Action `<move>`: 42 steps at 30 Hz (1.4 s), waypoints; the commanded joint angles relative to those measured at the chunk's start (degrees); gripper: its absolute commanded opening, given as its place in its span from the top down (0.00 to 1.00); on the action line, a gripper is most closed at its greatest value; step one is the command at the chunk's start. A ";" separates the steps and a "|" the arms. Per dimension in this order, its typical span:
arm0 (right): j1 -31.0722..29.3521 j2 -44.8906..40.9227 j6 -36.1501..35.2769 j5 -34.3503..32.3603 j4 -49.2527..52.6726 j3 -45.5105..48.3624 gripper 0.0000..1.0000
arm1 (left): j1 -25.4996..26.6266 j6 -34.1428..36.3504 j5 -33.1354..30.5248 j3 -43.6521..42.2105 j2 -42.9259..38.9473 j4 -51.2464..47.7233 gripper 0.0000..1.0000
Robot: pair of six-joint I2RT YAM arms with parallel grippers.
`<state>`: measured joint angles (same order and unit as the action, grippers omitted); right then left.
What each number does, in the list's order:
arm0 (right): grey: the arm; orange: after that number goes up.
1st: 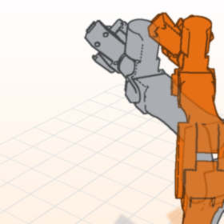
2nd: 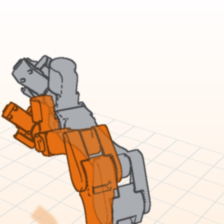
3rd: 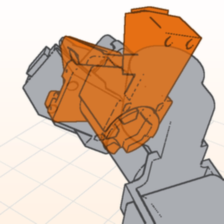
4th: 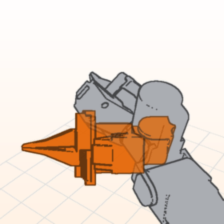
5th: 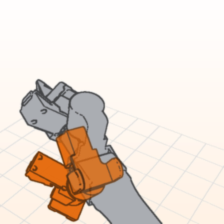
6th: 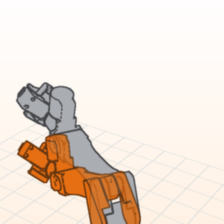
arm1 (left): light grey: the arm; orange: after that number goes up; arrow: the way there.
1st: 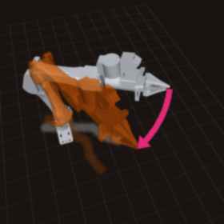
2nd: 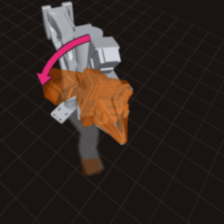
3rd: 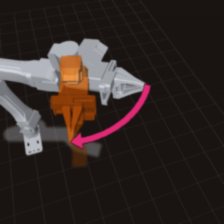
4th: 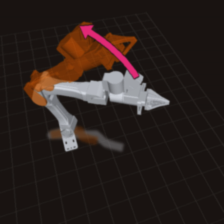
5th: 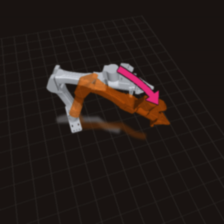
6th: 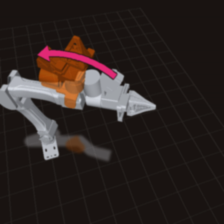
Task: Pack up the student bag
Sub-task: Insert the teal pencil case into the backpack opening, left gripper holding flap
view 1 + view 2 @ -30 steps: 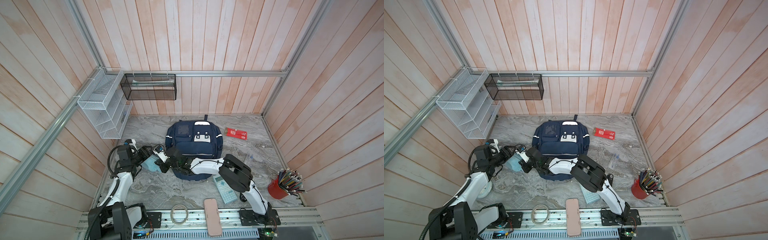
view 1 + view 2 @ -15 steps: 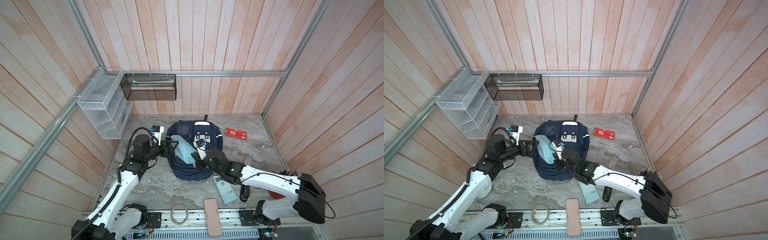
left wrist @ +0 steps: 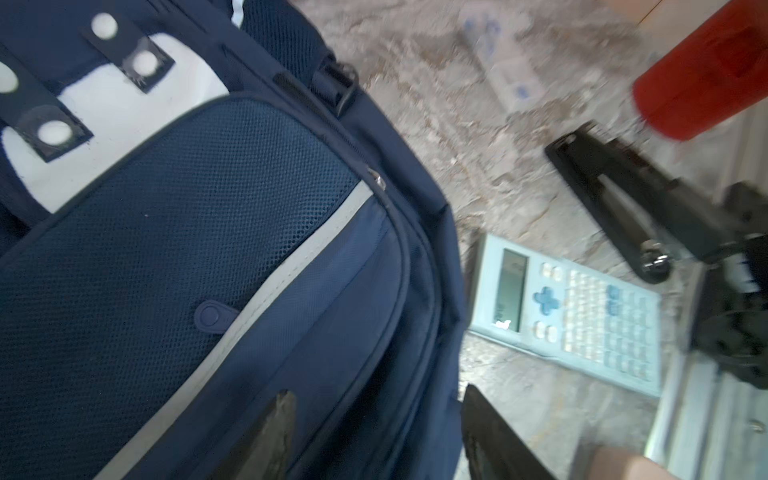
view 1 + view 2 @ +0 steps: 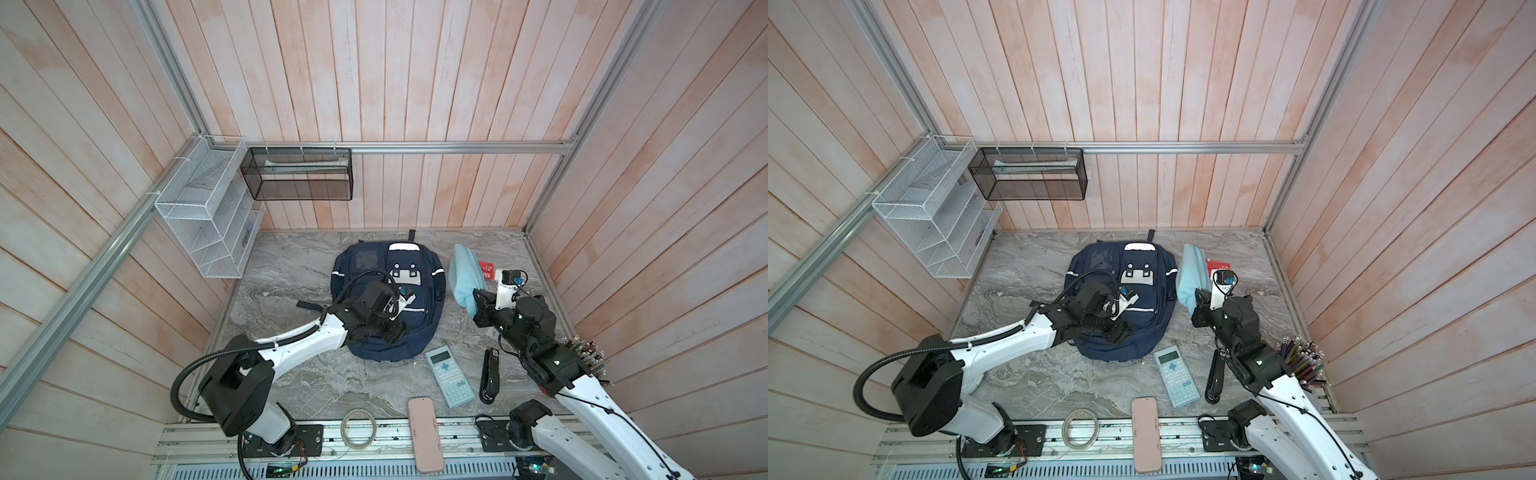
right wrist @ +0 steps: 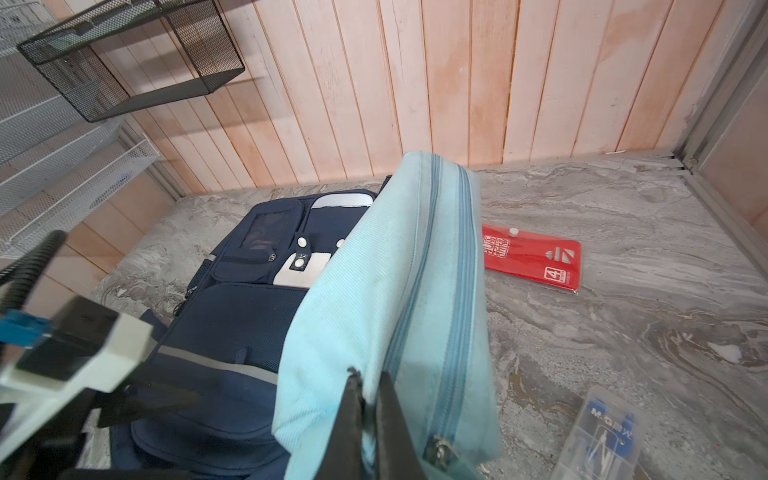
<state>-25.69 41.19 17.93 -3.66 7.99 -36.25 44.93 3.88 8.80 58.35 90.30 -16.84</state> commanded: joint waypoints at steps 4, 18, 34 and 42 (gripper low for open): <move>0.20 0.69 1.30 8.21 -1.59 1.82 1.00 | 0.07 3.58 -14.31 3.20 3.50 1.37 0.43; 0.20 -4.62 6.95 24.47 -4.70 8.00 1.00 | -4.03 -4.01 -2.96 11.66 7.96 1.47 1.00; -0.93 -15.18 11.06 19.81 2.12 10.20 1.00 | -10.56 -15.74 0.77 23.87 8.65 -7.30 1.00; -1.02 -16.54 11.58 21.71 6.76 8.22 1.00 | -13.10 -18.95 4.09 24.26 6.35 -5.97 1.00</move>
<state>-26.22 24.73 28.84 17.02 11.60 -25.71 32.56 -11.79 12.05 82.39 99.85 -25.71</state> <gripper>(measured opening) 0.062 0.060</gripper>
